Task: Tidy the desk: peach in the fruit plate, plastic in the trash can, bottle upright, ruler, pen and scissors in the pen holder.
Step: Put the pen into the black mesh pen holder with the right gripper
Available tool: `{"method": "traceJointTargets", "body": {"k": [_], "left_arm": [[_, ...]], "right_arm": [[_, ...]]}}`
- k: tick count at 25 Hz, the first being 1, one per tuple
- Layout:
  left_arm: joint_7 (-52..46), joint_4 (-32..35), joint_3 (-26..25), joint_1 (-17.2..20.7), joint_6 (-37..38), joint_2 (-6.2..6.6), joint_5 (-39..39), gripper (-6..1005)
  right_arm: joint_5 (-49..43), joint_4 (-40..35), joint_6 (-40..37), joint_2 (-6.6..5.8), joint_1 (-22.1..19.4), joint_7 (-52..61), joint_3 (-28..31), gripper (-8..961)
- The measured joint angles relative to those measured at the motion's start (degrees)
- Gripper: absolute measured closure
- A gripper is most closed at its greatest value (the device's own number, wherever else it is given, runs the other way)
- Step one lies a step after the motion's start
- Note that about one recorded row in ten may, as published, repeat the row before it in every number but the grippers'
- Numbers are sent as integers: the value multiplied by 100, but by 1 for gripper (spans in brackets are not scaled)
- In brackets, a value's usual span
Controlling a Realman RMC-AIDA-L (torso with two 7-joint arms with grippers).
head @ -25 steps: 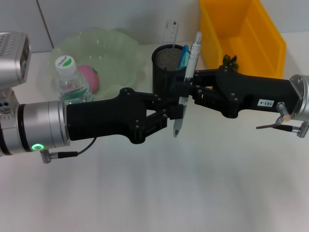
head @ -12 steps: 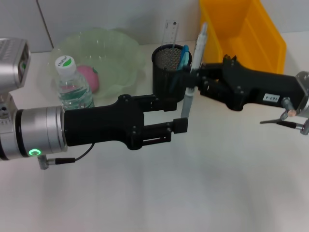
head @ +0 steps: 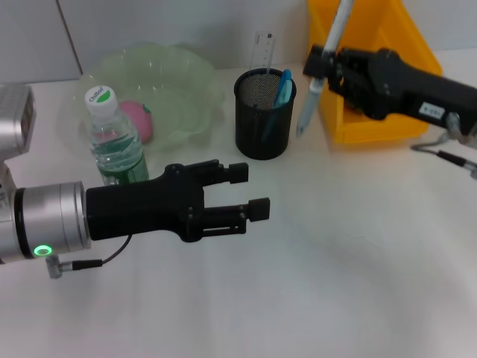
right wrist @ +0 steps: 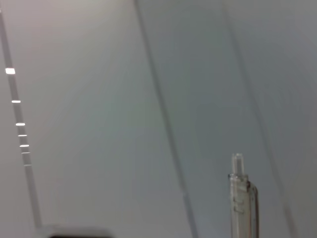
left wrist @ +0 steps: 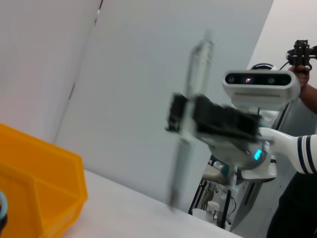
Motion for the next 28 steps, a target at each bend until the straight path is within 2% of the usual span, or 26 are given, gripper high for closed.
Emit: {"method": "traceJointTargets", "body": {"k": [1, 7, 13, 15, 18, 25, 27, 28], "left_arm": [[15, -55, 19, 19, 18, 0, 10, 222], [65, -233, 96, 14, 32, -16, 15, 223], [687, -785, 108, 83, 31, -27, 18, 224], [760, -835, 105, 91, 17, -21, 17, 225], [1266, -971, 51, 225, -83, -22, 17, 225], [2038, -1012, -17, 538, -645, -76, -62, 227], [2255, -1056, -43, 605, -754, -94, -185, 227], [2553, -1174, -56, 673, -787, -101, -523, 227]], "right_arm": [[149, 9, 306, 9, 44, -195, -34, 813], [190, 83, 939, 29, 312, -649, -47, 813], [191, 497, 1816, 47, 818, -1346, -50, 813], [191, 542, 1902, 52, 859, -1412, -50, 813], [243, 784, 2293, 70, 1045, -1746, -49, 813], [426, 1000, 2621, 76, 1140, -2045, -61, 812], [428, 1025, 2712, 80, 1156, -2046, -63, 812], [428, 1048, 2813, 80, 1171, -2049, -63, 812]]}}
